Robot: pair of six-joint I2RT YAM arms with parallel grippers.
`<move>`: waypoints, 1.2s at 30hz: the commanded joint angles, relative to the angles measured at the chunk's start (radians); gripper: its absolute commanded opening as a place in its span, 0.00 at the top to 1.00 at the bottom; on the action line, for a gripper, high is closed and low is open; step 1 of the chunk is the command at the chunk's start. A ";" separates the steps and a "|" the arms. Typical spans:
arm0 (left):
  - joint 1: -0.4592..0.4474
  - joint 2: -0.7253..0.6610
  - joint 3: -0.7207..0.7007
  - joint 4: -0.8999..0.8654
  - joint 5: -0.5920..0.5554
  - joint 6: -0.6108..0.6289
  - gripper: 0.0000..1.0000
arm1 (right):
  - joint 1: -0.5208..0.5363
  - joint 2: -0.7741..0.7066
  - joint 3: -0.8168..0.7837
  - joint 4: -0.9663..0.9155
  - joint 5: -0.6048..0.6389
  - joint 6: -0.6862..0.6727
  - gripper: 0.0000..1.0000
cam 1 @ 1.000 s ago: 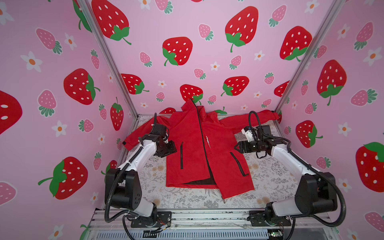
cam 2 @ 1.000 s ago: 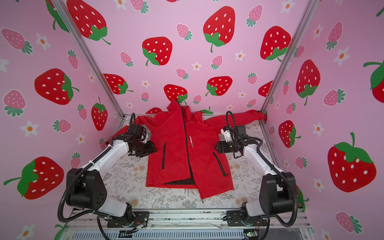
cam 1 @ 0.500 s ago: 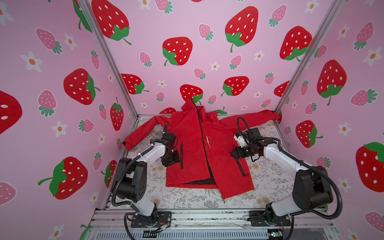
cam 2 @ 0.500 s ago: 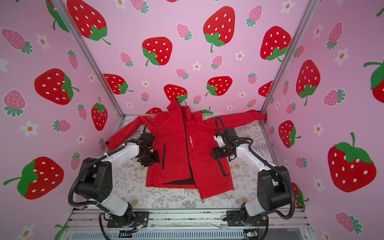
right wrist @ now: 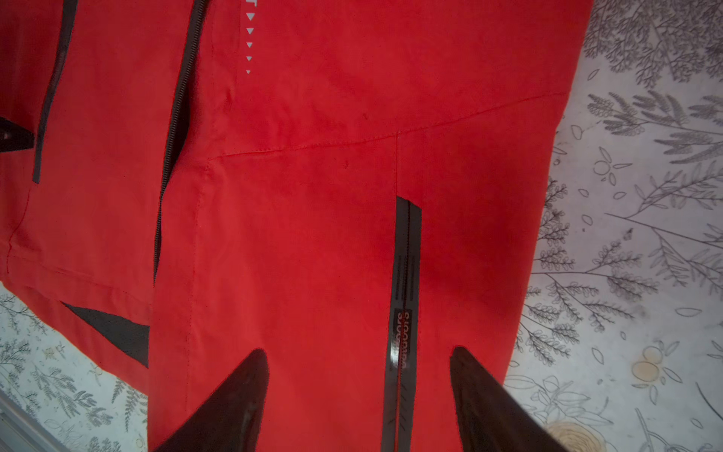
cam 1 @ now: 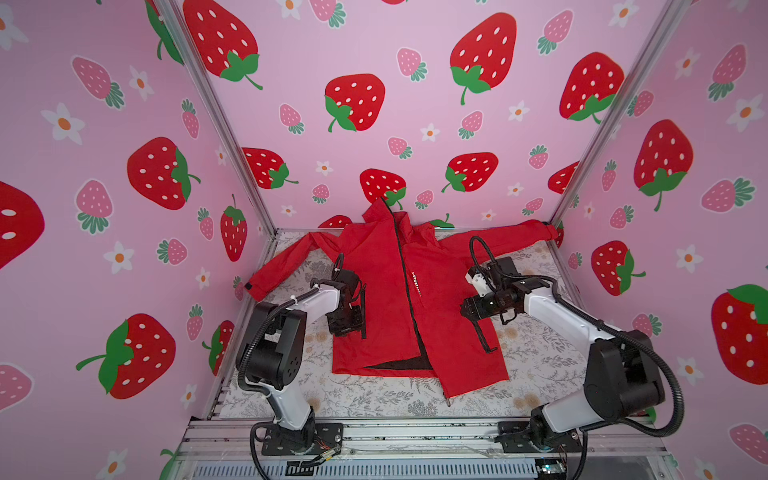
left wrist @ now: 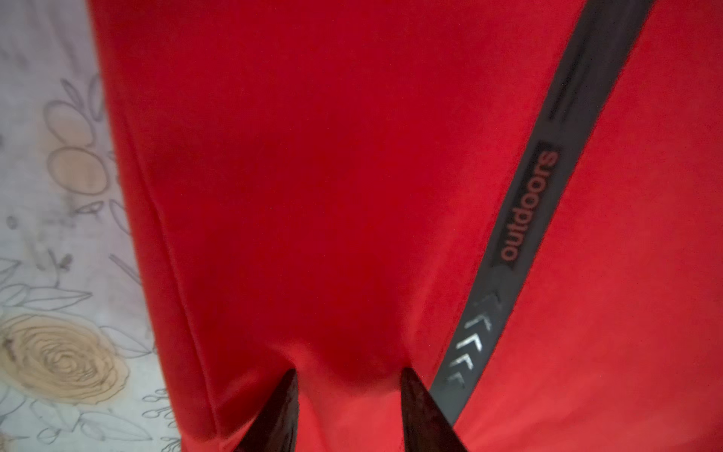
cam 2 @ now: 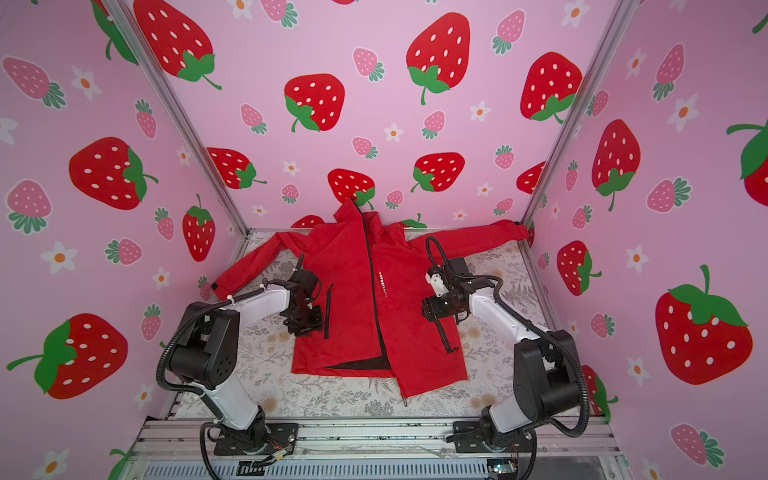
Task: Unzip the jacket
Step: Smooth out the jacket at the center of the board.
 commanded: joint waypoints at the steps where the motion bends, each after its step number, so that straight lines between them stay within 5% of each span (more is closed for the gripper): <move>1: -0.013 0.085 -0.025 -0.019 -0.044 -0.001 0.62 | 0.004 -0.012 0.032 -0.027 0.024 -0.029 0.26; 14: -0.019 0.130 -0.037 0.013 -0.020 0.006 1.00 | 0.004 -0.012 0.035 -0.047 0.043 -0.047 0.27; 29: 0.023 -0.130 0.062 -0.146 -0.039 0.053 1.00 | 0.069 0.070 0.030 -0.088 0.197 -0.057 0.34; 33: 0.032 -0.165 0.066 -0.171 -0.043 0.059 1.00 | 0.074 0.105 0.041 -0.074 0.170 -0.029 0.55; 36: 0.048 -0.177 0.049 -0.169 -0.039 0.062 1.00 | 0.077 0.133 0.046 -0.075 0.169 -0.008 0.58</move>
